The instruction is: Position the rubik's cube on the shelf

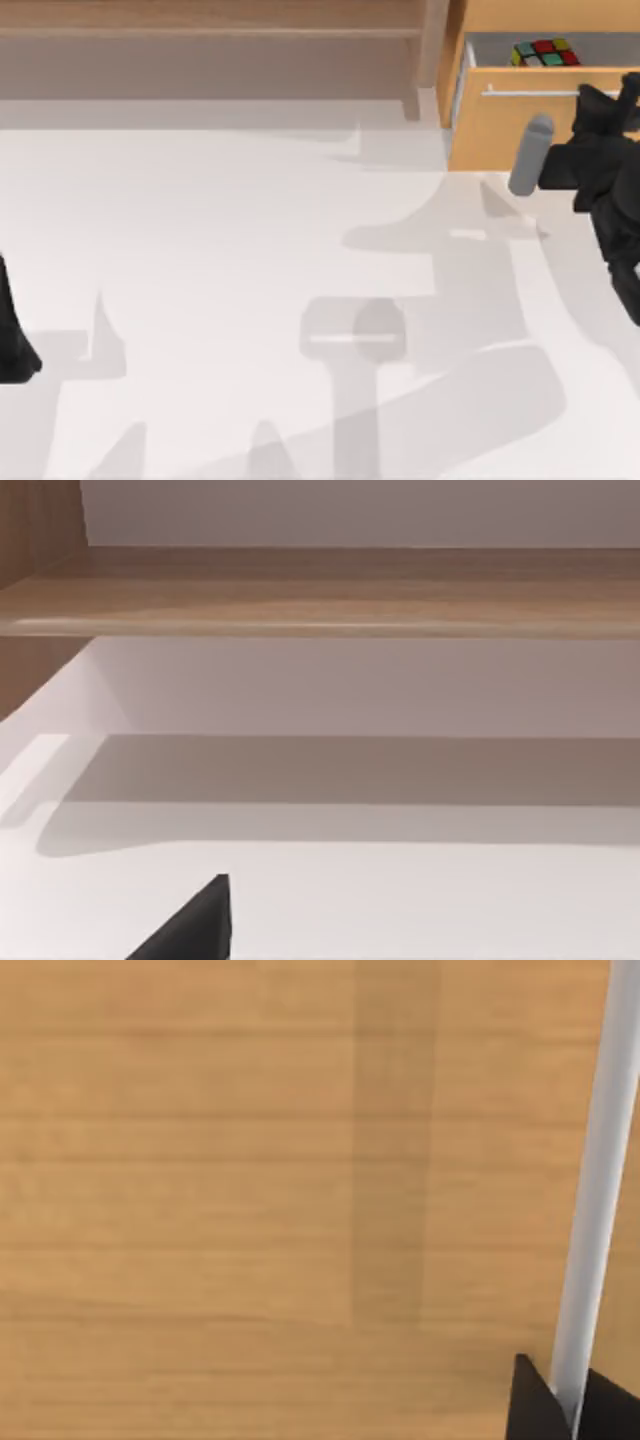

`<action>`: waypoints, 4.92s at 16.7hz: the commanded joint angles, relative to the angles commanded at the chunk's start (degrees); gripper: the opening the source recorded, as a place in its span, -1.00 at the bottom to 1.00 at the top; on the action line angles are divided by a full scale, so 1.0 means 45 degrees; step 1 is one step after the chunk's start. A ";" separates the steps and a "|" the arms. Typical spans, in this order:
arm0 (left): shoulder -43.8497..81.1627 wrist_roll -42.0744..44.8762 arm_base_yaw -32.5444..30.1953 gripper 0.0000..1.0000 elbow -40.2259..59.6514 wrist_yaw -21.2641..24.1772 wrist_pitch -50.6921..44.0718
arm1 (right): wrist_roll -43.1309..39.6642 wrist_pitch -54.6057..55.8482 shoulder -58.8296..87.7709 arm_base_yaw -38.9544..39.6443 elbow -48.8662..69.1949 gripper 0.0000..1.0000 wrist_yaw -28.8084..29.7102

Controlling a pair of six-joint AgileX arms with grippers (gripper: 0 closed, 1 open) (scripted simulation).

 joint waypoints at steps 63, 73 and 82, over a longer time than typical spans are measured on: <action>0.0000 0.0000 0.0000 1.00 0.0000 0.0000 0.0000 | 0.0236 0.4584 -0.1730 0.2109 -0.7185 1.00 0.1703; 0.0000 0.0000 0.0000 1.00 0.0000 0.0000 0.0000 | 0.5335 -0.3255 -0.4384 0.4542 -0.2669 1.00 -0.1167; 0.0000 0.0000 0.0000 1.00 0.0000 0.0000 0.0000 | 1.2001 -1.5886 -0.5445 0.3452 0.6482 1.00 -0.2498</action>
